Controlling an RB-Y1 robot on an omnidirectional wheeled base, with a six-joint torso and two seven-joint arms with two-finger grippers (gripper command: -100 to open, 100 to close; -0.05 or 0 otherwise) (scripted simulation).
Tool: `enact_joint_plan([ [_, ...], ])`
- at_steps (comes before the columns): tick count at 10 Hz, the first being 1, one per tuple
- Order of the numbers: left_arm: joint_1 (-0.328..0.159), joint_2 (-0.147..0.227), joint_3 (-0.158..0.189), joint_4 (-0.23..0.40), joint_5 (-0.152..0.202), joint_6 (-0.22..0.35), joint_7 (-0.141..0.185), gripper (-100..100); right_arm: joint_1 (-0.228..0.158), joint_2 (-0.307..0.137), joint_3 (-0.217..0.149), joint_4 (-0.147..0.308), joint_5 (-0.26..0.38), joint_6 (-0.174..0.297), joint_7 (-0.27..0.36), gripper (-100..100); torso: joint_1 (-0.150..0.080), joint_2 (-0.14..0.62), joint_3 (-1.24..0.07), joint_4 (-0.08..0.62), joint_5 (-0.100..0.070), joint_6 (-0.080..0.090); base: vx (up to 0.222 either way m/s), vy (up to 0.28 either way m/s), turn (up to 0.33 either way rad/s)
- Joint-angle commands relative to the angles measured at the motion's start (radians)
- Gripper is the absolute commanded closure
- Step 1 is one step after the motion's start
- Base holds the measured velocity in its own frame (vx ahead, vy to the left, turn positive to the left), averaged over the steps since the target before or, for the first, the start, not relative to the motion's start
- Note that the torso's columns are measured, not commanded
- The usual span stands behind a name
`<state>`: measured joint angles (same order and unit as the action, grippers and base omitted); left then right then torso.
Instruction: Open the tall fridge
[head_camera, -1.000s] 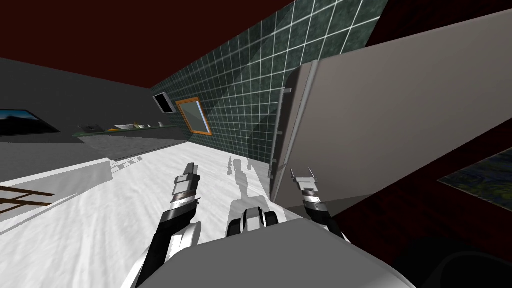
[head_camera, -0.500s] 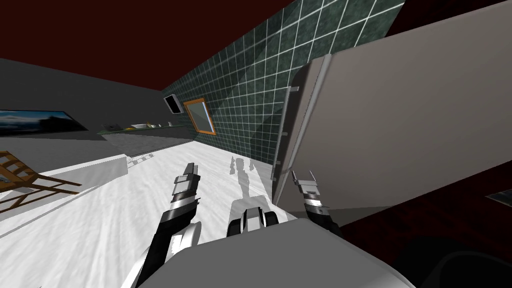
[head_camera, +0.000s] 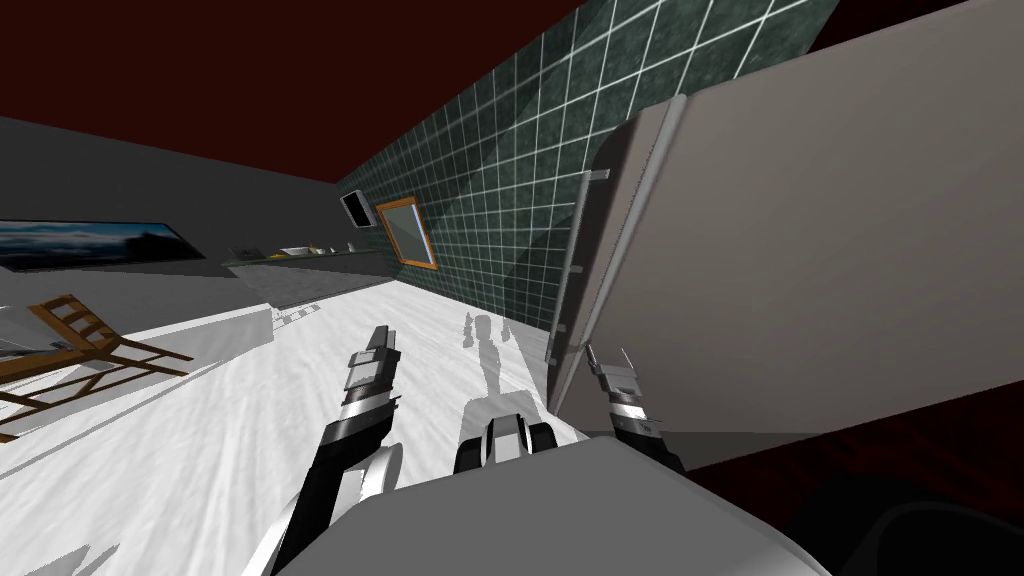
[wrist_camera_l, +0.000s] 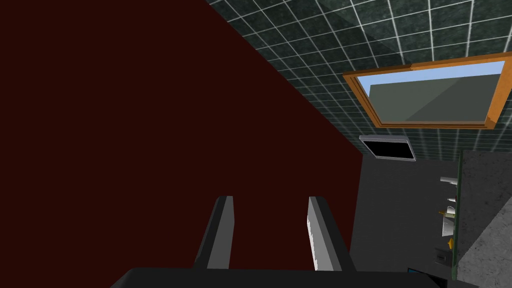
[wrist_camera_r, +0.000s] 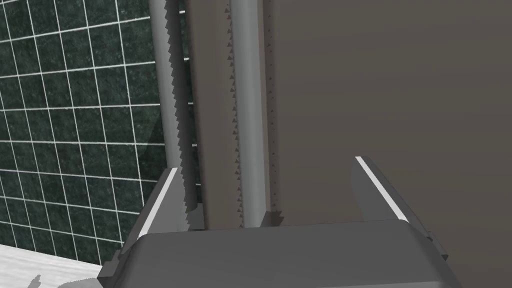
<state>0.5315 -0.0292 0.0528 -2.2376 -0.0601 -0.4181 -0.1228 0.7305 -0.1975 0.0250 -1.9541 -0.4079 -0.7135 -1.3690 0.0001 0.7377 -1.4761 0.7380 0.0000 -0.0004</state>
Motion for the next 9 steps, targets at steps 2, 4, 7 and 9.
enact_joint_plan([
  [2, 0.000, 0.000, 0.000, 0.000, 0.000, 0.000, 0.000, 0, 0.007, 0.001, 0.010, 0.031, -0.043, -0.013, -0.104, -100, 0.000, 0.001, 0.000, 0.000, 0.000, 0.001, 0.023, -0.006, 0.100],
  [4, 0.000, 0.000, 0.000, 0.000, 0.000, 0.000, 0.000, 0, 0.007, 0.001, 0.010, 0.031, -0.043, -0.013, -0.148, -100, 0.000, 0.000, 0.000, 0.000, 0.000, 0.001, 0.030, -0.010, 0.029],
  [7, 0.000, 0.000, 0.000, 0.000, 0.000, 0.000, 0.000, 0, 0.014, 0.002, 0.019, 0.050, -0.070, -0.021, -0.226, -100, 0.000, 0.000, 0.000, 0.000, 0.000, 0.001, 0.027, -0.009, 0.081],
  [9, 0.000, 0.000, 0.000, 0.000, 0.000, 0.000, 0.000, 0, 0.019, 0.004, 0.028, 0.069, -0.097, -0.029, -0.289, -100, 0.000, 0.000, 0.000, 0.000, 0.000, 0.000, 0.035, -0.015, 0.123],
])
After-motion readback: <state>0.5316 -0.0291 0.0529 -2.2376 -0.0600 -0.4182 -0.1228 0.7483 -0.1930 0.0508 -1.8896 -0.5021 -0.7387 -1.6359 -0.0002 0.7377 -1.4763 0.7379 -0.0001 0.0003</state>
